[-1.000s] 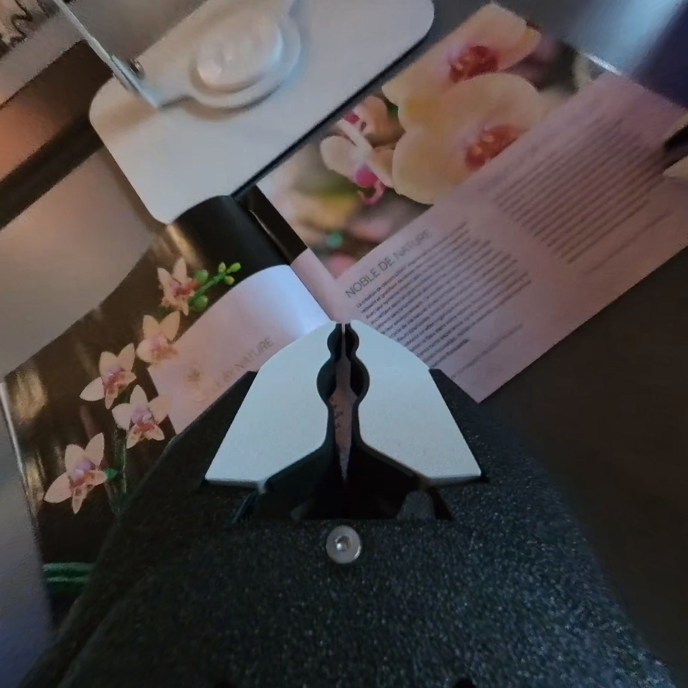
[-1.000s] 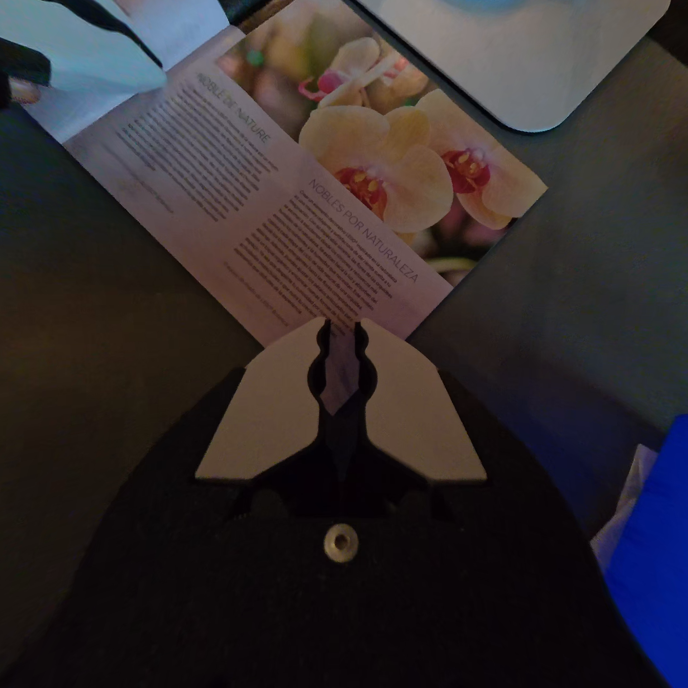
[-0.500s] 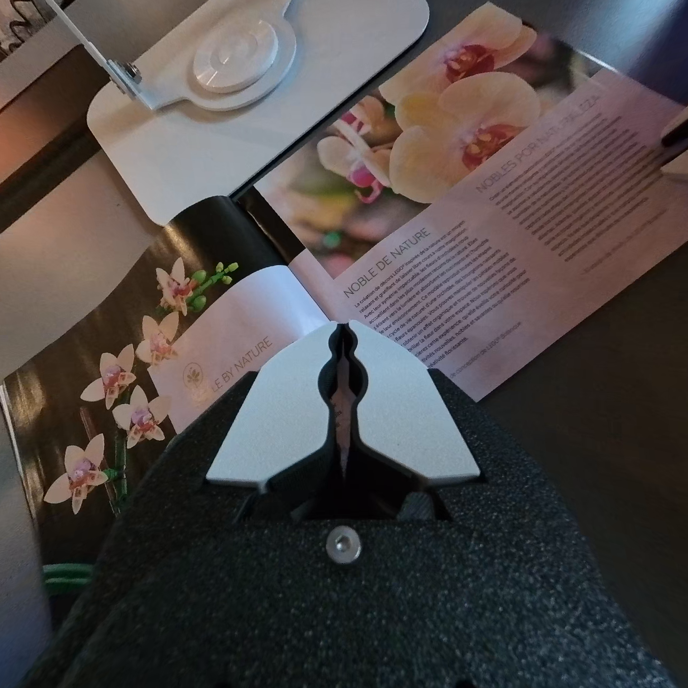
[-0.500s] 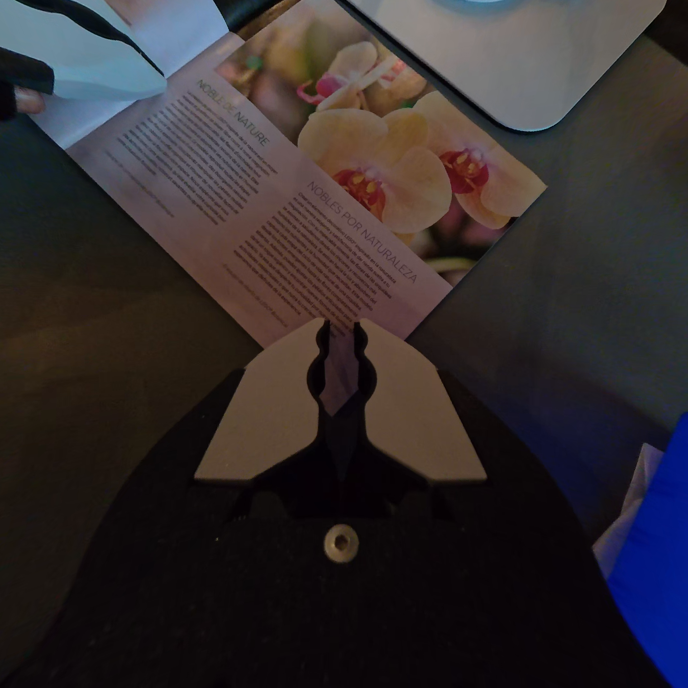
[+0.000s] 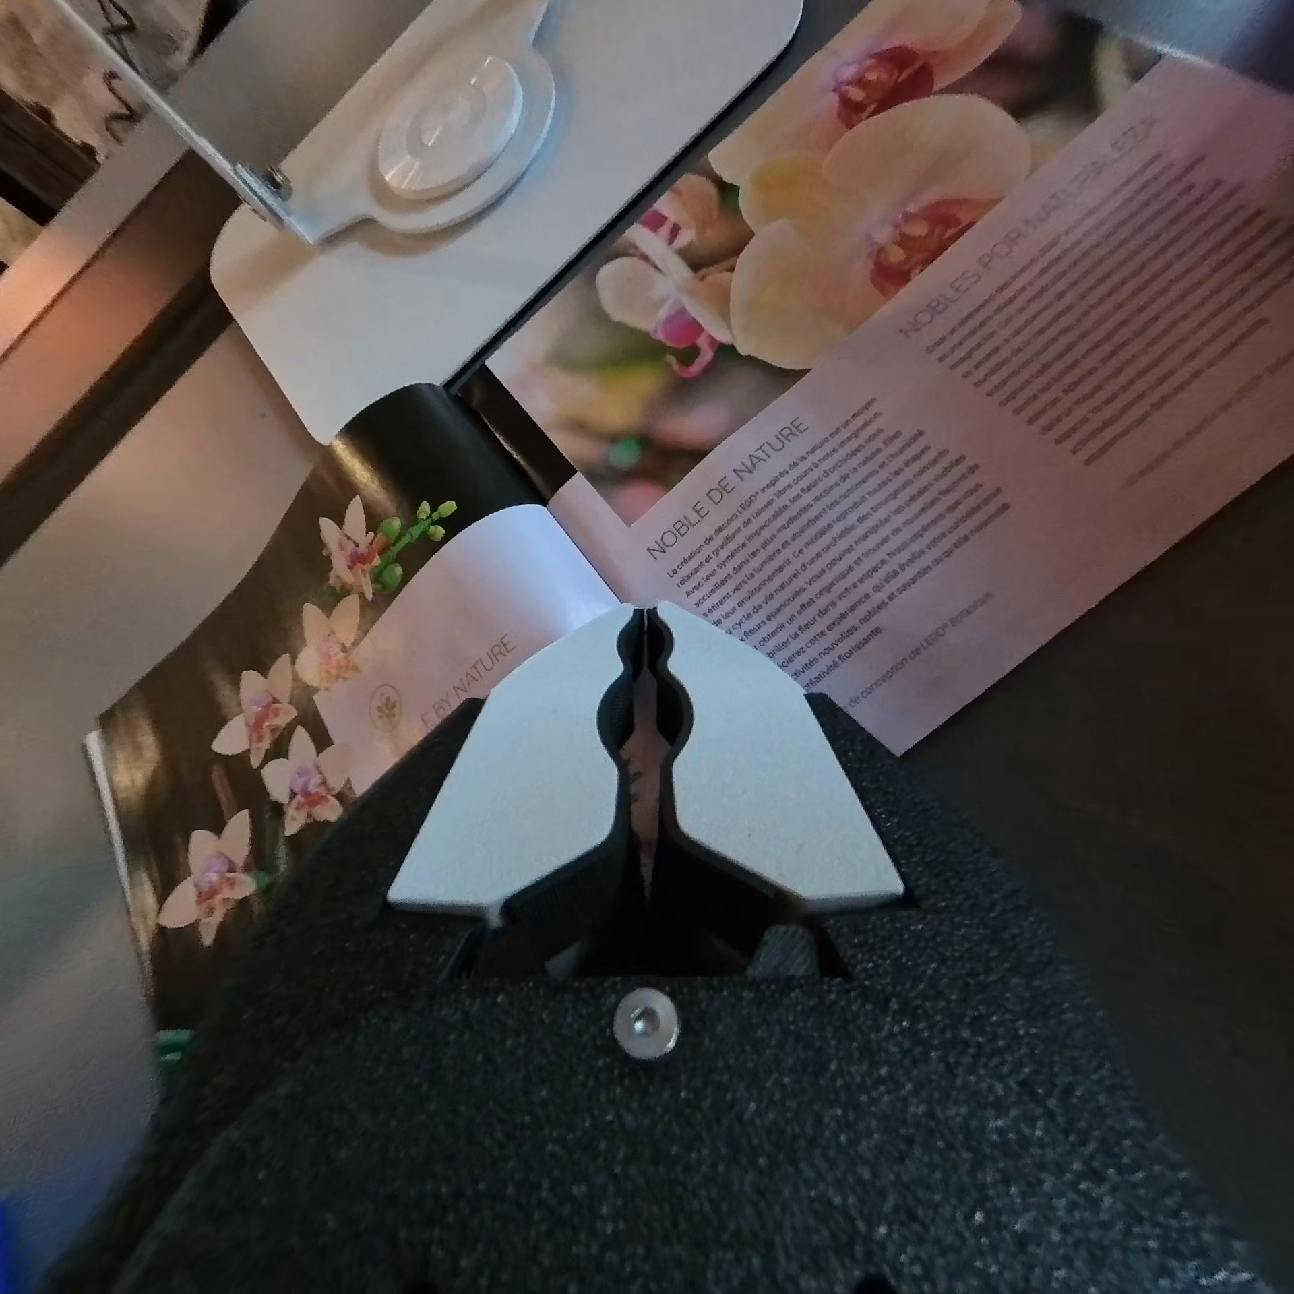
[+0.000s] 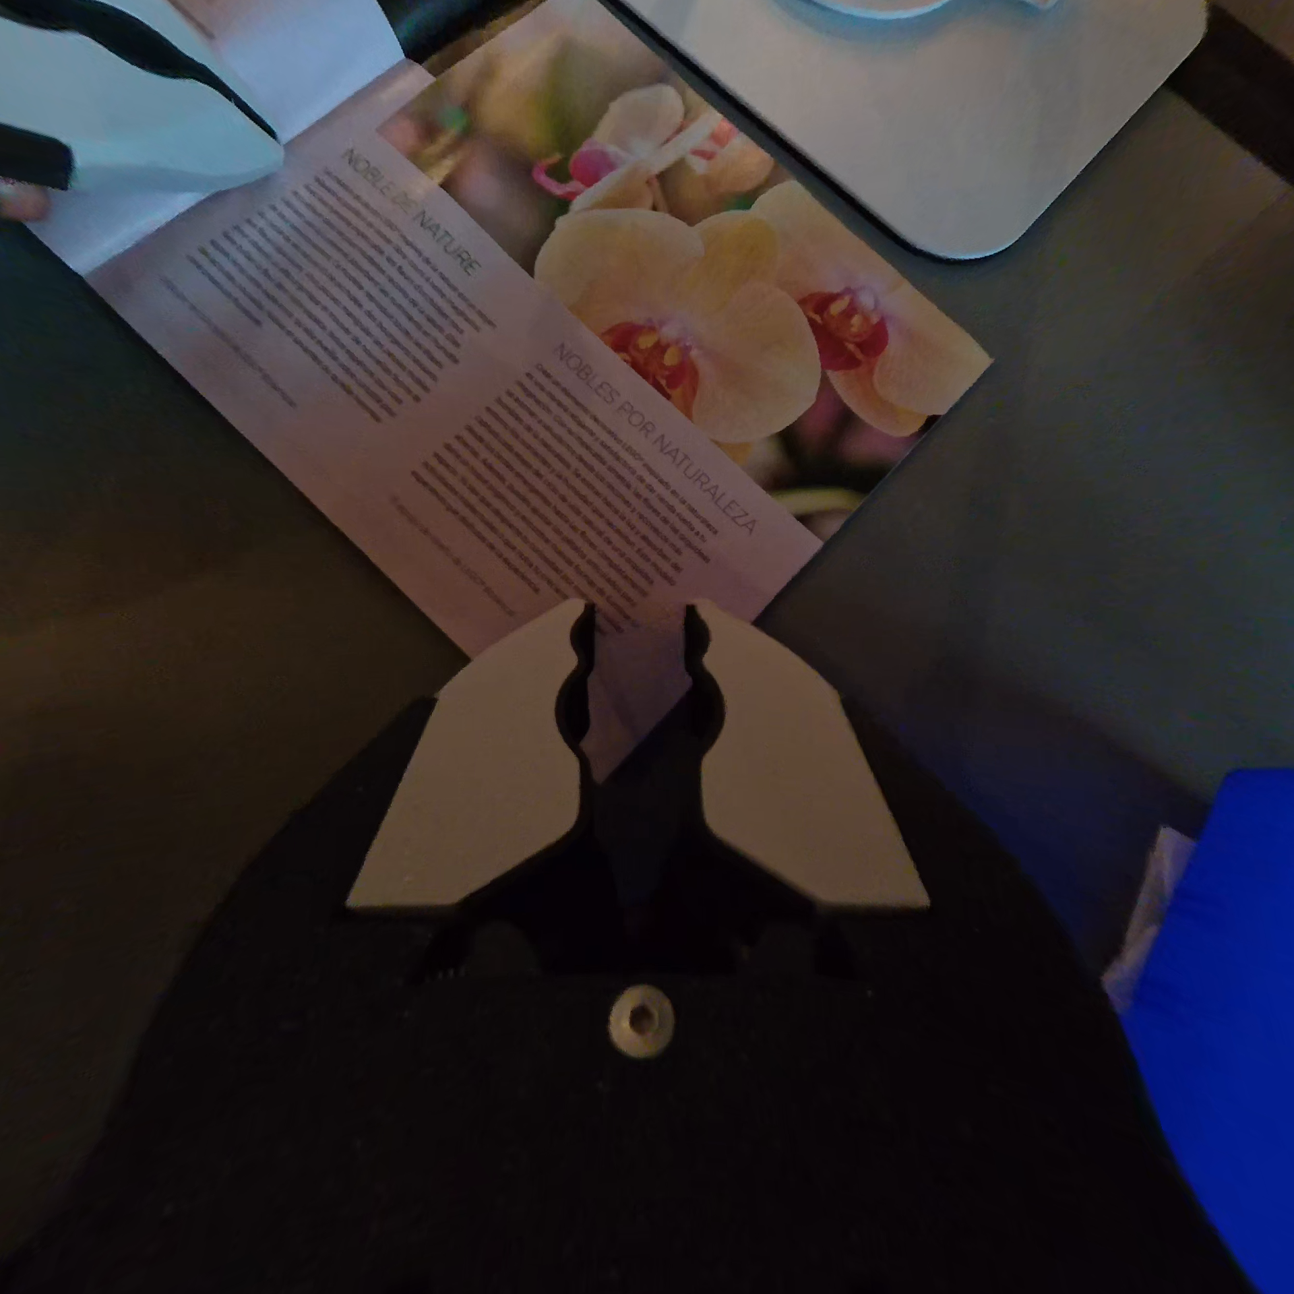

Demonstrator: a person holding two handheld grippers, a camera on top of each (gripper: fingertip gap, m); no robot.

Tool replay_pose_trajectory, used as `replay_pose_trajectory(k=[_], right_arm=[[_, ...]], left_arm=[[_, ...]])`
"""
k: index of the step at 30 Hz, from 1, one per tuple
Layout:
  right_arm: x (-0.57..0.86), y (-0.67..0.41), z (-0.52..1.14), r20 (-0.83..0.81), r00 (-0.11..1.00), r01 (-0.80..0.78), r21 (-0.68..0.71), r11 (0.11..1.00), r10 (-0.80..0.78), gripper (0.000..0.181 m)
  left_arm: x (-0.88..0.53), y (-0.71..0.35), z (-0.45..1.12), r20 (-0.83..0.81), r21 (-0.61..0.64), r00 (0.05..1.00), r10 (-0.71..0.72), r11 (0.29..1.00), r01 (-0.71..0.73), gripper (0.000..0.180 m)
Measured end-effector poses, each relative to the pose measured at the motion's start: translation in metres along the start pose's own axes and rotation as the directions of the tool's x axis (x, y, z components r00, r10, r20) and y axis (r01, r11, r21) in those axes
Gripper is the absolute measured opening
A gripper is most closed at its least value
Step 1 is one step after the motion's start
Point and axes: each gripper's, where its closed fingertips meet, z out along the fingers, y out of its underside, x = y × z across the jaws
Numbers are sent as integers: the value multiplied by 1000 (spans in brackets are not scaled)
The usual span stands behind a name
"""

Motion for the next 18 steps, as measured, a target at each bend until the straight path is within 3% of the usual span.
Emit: replay_pose_trajectory(k=[4,7,11,14,18], right_arm=[[-3,-11,-9,50,994,88,93,992,-93,24],[-7,-10,-18,115,989,87,86,992,-97,27],[-9,-1,-24,172,981,95,6,995,-94,28],[-9,12,-32,190,971,163,-78,984,-146,27],[-12,28,-36,197,957,235,-101,967,-212,33]], left_arm=[[-11,-6,-5,102,25,993,64,997,-66,3],[-7,-33,-23,96,150,992,82,984,-96,5],[56,-54,-38,-270,250,953,137,966,-68,11],[88,-52,-30,-366,242,898,244,957,-161,18],[110,-47,-15,-452,225,819,355,933,-281,45]])
